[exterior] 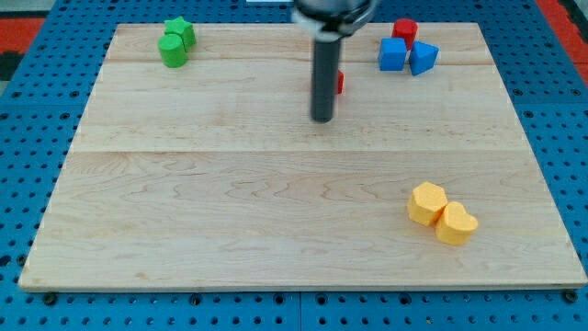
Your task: Move the heart to the bottom left of the hexagon
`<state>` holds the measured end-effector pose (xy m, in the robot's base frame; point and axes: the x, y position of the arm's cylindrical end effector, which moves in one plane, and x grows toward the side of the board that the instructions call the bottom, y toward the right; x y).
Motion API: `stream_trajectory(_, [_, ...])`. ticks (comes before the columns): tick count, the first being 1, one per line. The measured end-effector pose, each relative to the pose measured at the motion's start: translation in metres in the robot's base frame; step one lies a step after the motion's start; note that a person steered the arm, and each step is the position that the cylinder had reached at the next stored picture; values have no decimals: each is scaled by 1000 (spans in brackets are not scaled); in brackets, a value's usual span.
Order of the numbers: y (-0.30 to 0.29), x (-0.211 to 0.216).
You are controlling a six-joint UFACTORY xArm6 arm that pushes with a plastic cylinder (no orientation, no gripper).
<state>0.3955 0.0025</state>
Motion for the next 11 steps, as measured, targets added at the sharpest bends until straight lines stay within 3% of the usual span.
stream_trajectory(1, [-10, -65])
stream_trajectory(2, [33, -81])
stream_trajectory(3, [56, -70])
stream_trajectory(4, [74, -15])
stream_trajectory(5, [168, 16])
stream_trajectory(6, [192, 131])
stream_trajectory(7, [176, 199])
stream_trajectory(8, [134, 211])
stream_trajectory(9, [191, 210])
stream_trajectory(11, [179, 223])
